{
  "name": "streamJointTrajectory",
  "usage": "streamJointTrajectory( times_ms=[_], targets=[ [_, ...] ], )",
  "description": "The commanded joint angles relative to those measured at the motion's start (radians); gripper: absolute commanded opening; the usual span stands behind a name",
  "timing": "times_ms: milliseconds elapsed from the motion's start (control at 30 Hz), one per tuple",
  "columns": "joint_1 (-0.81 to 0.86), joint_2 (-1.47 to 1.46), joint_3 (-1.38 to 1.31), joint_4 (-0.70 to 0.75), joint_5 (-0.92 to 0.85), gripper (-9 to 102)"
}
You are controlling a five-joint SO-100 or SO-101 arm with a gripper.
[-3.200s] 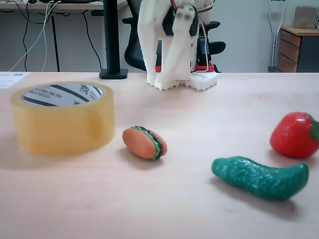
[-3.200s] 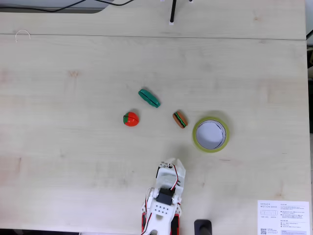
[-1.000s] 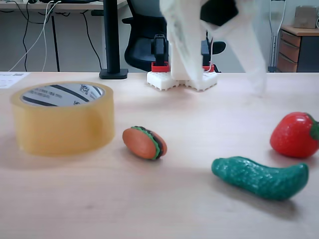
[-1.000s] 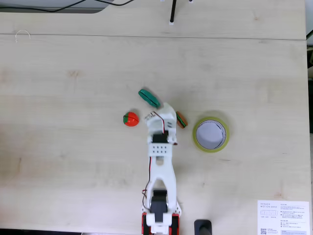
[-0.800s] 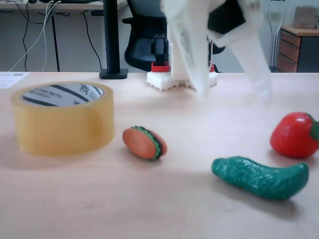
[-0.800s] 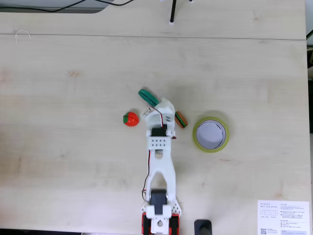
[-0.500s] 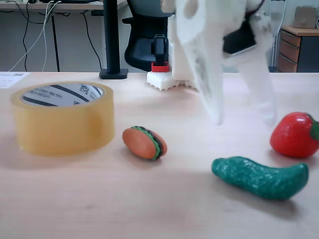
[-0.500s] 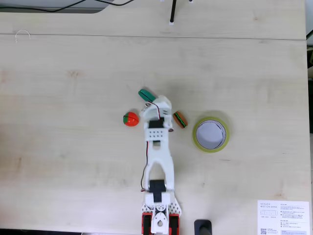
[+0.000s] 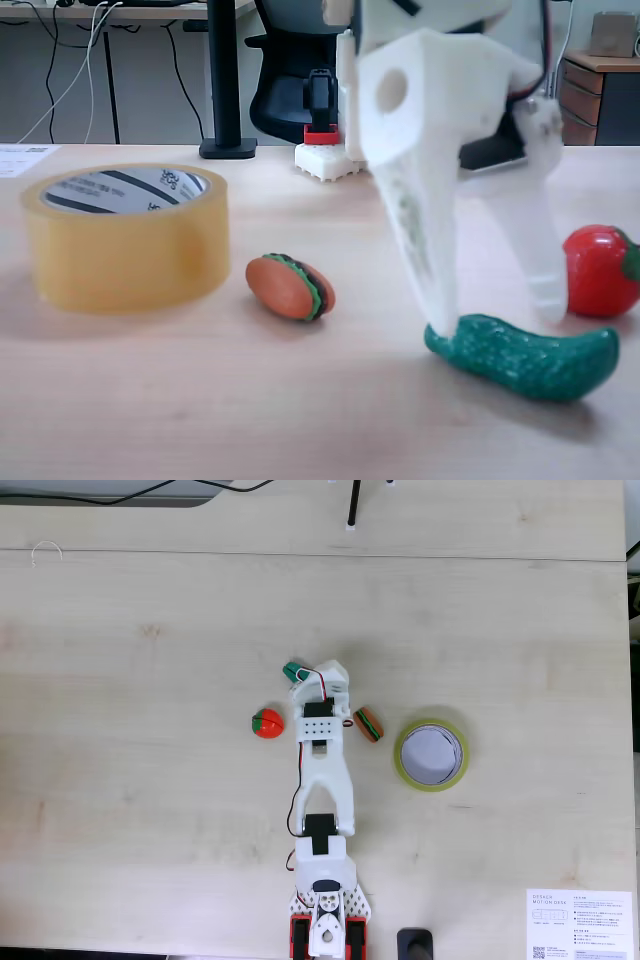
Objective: Grasp a cucumber and put it in the hole.
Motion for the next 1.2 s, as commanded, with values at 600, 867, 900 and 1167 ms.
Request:
streamJointTrajectory(
  times_ms=[600,867,900,1167],
  targets=[
    [-0.061,-0.083,-0.095,-0.037,-0.002,33],
    [-0.051,-0.15,-0.123,-0.031,0.0,30],
    [-0.048,-0.152,-0.123,-0.023,0.002,30],
    [0.008,-0.167,-0.121,0.107,0.002,22]
  ],
)
